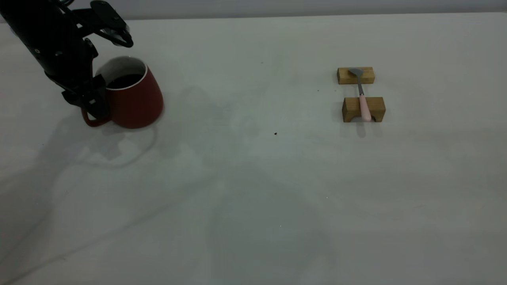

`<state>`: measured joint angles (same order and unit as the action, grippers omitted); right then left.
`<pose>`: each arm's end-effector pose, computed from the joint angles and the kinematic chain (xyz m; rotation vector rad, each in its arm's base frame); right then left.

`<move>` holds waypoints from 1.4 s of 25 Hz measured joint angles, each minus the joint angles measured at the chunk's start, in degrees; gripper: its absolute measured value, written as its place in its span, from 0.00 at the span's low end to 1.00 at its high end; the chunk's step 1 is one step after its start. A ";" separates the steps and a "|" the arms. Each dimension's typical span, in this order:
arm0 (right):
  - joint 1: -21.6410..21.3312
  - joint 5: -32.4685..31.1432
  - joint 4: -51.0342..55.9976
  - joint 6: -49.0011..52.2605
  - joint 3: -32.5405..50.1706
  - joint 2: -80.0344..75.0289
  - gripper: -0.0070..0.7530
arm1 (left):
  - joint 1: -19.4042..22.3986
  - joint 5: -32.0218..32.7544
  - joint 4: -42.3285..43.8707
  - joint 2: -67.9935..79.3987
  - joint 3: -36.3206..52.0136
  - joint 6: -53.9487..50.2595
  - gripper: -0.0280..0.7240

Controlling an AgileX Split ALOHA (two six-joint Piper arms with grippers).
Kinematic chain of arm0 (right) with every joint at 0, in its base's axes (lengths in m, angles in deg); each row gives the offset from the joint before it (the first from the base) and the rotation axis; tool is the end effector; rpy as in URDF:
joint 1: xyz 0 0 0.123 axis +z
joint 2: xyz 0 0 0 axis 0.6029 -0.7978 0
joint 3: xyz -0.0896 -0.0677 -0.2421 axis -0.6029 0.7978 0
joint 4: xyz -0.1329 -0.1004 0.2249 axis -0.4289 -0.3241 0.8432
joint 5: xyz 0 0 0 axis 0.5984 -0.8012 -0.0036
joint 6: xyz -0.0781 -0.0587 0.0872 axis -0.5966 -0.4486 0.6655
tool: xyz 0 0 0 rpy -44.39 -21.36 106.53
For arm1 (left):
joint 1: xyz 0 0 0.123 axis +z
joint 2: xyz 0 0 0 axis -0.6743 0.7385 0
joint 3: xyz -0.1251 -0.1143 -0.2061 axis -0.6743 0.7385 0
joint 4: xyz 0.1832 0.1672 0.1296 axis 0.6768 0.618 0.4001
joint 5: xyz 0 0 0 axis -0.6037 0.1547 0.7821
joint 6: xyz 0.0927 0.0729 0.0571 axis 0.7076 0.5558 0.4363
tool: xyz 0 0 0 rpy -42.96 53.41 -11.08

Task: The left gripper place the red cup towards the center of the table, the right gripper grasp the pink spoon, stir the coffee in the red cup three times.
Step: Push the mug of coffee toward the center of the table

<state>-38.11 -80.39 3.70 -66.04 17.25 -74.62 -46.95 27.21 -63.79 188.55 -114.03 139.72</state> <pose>0.0756 0.0055 0.2531 -0.0776 2.1609 0.0105 0.4245 -0.0385 -0.0285 1.2664 2.5648 0.1055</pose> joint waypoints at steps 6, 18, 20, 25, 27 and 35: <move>0.00 0.00 0.00 0.00 0.00 0.00 0.32 | -0.12 -0.10 0.33 0.49 -0.27 -0.25 0.35; 0.00 0.00 0.00 0.00 0.00 0.00 0.32 | -7.51 -0.87 0.32 0.62 -0.46 -0.51 0.29; 0.00 0.00 0.00 0.00 0.00 0.00 0.32 | -9.72 -1.53 0.27 0.62 -0.46 -0.58 0.29; 0.00 0.00 0.00 0.00 0.00 0.00 0.32 | -13.94 -3.36 0.27 0.75 -0.46 -0.80 0.29; 0.00 0.00 0.00 0.00 0.00 0.00 0.32 | -15.08 -3.92 0.27 0.75 -0.46 -1.16 0.29; 0.00 0.00 0.00 0.00 0.00 0.00 0.32 | -18.79 -2.90 0.17 3.27 -4.41 -1.91 0.29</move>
<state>-38.11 -80.39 3.70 -66.04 17.25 -74.62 -65.74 24.31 -63.62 191.82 -118.44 137.80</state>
